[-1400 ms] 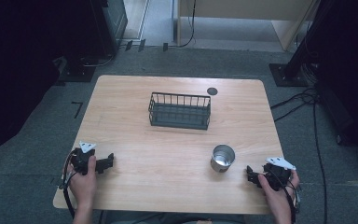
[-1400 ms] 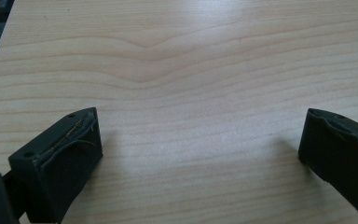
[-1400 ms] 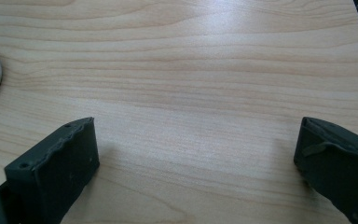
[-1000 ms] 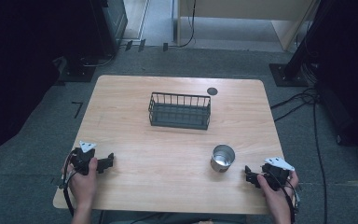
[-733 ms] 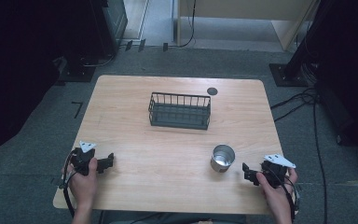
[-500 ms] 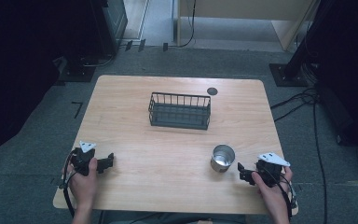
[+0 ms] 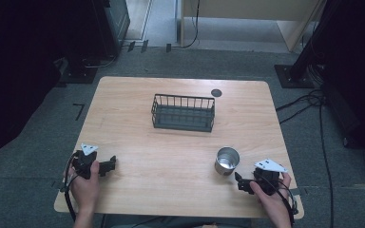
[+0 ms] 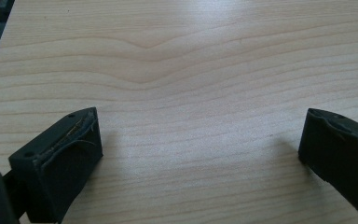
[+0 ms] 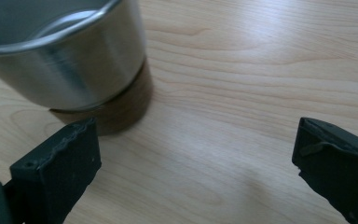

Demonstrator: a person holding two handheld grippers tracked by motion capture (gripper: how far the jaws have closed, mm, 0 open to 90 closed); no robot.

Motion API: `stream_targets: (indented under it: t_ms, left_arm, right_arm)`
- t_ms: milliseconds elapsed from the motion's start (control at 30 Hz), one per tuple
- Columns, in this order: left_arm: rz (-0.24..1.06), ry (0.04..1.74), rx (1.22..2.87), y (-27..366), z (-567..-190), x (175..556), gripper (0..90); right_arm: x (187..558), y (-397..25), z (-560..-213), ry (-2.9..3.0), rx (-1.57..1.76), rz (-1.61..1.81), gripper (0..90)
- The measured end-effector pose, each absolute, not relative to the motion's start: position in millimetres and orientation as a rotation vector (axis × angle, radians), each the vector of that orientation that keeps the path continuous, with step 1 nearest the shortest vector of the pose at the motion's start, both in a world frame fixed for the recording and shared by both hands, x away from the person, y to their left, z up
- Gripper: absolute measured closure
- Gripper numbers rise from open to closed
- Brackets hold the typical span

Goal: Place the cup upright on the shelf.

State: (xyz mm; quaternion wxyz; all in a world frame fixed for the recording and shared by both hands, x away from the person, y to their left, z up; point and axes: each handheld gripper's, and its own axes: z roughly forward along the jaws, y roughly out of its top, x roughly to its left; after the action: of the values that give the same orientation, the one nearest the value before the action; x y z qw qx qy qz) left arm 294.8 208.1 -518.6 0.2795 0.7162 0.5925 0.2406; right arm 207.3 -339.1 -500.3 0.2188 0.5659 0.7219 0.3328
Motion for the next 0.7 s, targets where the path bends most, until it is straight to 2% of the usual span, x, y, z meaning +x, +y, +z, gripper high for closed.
stream_targets:
  t_ms: [700]
  left_arm:
    - [0.645, 1.589, 1.920, 208, -519, 295, 0.0]
  right_arm:
    - [221, -301, -492, 2.066, 1.486, 1.056, 0.8]
